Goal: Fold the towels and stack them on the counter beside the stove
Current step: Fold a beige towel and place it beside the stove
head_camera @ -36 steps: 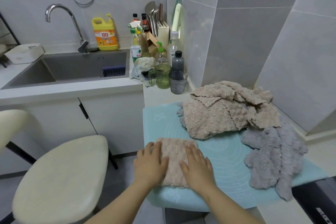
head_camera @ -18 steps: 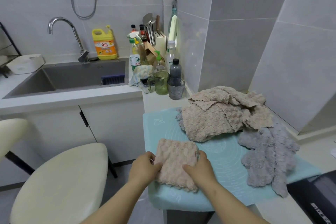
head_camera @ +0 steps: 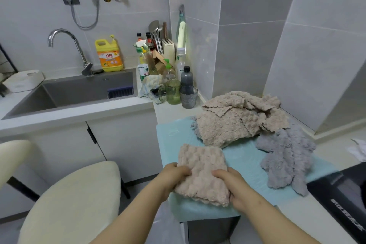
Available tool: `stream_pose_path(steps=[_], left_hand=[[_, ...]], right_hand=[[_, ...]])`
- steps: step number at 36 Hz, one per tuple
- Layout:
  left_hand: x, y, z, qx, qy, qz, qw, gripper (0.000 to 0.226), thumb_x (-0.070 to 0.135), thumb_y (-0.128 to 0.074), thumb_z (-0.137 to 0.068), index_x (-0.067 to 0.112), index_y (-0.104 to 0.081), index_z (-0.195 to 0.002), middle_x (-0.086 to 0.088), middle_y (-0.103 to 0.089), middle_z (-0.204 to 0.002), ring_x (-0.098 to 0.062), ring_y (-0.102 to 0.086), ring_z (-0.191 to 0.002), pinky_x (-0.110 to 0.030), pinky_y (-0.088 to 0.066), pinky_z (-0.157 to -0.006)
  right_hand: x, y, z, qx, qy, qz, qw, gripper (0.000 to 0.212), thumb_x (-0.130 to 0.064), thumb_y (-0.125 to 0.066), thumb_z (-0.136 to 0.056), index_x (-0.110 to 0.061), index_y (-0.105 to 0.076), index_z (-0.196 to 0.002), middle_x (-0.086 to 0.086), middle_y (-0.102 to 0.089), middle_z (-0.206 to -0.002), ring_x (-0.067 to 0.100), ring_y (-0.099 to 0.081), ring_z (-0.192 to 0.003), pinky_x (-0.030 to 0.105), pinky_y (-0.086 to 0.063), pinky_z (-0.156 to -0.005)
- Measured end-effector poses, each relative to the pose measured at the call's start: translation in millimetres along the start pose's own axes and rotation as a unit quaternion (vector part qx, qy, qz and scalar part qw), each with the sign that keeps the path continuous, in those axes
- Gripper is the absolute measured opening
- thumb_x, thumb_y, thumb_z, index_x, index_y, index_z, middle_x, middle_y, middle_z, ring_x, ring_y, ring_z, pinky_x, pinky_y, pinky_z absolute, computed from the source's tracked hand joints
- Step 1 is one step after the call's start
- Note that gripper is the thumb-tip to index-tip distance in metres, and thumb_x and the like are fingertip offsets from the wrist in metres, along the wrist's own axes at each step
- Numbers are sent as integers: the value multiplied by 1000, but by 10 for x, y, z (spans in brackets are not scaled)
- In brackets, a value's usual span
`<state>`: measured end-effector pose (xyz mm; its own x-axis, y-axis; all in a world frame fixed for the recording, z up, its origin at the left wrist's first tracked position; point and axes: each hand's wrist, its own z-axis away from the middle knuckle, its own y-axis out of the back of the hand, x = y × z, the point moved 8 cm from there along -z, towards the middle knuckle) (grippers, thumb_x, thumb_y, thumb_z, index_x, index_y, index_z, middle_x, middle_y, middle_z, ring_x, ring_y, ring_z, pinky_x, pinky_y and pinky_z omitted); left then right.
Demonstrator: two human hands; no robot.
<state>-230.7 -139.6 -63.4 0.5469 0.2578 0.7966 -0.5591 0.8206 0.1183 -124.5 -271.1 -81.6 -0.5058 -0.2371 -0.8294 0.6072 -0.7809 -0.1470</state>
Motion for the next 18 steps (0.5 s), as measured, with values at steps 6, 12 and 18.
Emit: stream_pose_path(steps=[6, 12, 18], left_hand=[[184, -348, 161, -48, -38, 52, 997, 25, 9, -54, -89, 9, -49, -114, -10, -61, -105, -25, -62, -91, -37, -55, -75], [278, -1085, 431, -108, -76, 30, 991, 19, 12, -54, -92, 14, -51, -110, -6, -64, -105, -21, -63, -89, -31, -53, -64], [280, -2015, 956, -161, -119, 15, 980, 23, 16, -60, -90, 13, -55, -113, -6, -67, -106, -19, -64, -82, -29, -53, -63]], right_hand=[[-106, 236, 348, 26, 44, -47, 998, 32, -16, -56, -92, -13, -51, -123, 11, -66, -110, 26, -66, -95, 38, -56, -76], [-61, 937, 922, 110, 86, -104, 985, 23, -16, -57, -91, -19, -54, -114, 7, -67, -105, 21, -65, -79, 21, -46, -42], [16, 1812, 1725, 181, 130, -127, 967, 25, -15, -58, -90, -13, -57, -115, 9, -70, -105, 24, -67, -87, 23, -48, -46]])
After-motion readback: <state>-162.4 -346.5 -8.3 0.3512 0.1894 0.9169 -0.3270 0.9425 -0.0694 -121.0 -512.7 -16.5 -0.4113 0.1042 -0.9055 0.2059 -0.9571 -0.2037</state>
